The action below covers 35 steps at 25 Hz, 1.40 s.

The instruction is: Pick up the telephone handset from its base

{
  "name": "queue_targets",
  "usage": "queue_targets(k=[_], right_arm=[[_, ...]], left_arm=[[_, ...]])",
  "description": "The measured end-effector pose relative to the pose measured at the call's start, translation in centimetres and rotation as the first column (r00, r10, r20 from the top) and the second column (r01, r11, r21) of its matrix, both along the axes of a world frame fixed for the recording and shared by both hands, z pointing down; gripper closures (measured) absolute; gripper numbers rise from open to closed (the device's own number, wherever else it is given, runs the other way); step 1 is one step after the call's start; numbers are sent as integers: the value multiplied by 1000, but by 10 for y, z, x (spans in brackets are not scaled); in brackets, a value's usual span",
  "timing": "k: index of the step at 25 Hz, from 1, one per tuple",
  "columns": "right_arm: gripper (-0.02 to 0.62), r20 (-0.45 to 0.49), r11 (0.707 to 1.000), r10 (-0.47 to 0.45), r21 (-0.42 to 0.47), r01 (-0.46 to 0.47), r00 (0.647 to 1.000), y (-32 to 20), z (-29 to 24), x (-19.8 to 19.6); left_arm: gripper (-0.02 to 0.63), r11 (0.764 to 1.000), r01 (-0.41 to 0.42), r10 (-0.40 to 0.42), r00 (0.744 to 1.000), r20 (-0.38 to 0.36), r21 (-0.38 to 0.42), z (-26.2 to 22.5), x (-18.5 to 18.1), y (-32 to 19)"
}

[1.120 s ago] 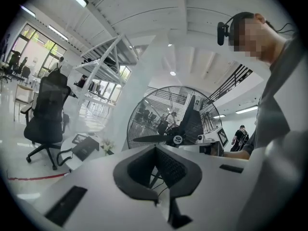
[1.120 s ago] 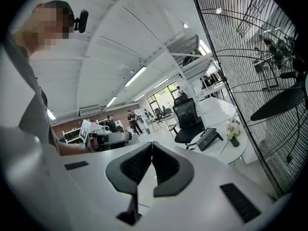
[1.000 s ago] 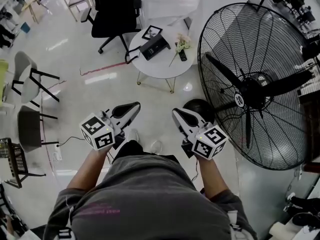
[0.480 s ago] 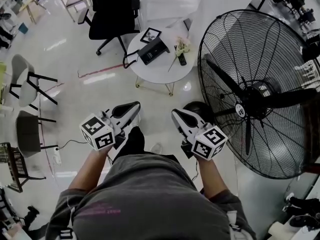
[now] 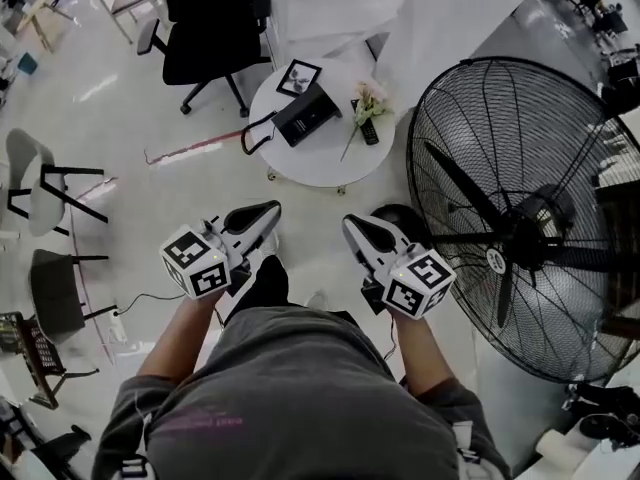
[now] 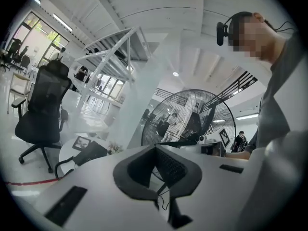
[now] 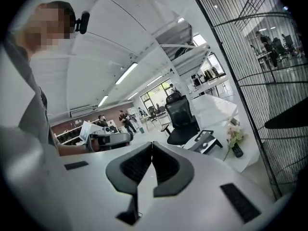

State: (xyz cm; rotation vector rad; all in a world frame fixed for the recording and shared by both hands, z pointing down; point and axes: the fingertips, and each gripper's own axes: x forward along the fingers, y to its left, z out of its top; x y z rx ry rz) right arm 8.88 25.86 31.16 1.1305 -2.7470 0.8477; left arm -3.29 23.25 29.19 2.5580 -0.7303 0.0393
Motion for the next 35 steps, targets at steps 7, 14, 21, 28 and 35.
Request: queue_targets(k=[7, 14, 21, 28, 35], right_arm=[[575, -16, 1000, 16, -24, -17, 1000, -73, 5, -36], [575, -22, 998, 42, -45, -43, 999, -132, 8, -71], [575, -20, 996, 81, -48, -82, 997, -176, 8, -92], [575, -23, 991, 118, -69, -119, 993, -197, 18, -97], [575, -33, 988, 121, -97, -124, 992, -219, 28, -91]], left_arm=[[592, 1000, -13, 12, 1000, -11, -29, 7, -36, -76], [592, 998, -45, 45, 999, -17, -50, 14, -68, -135], [592, 994, -90, 90, 996, -15, -57, 18, -84, -182], [592, 990, -122, 121, 993, -12, -68, 30, -91, -210], [592, 987, -125, 125, 992, -5, -99, 48, -88, -232]])
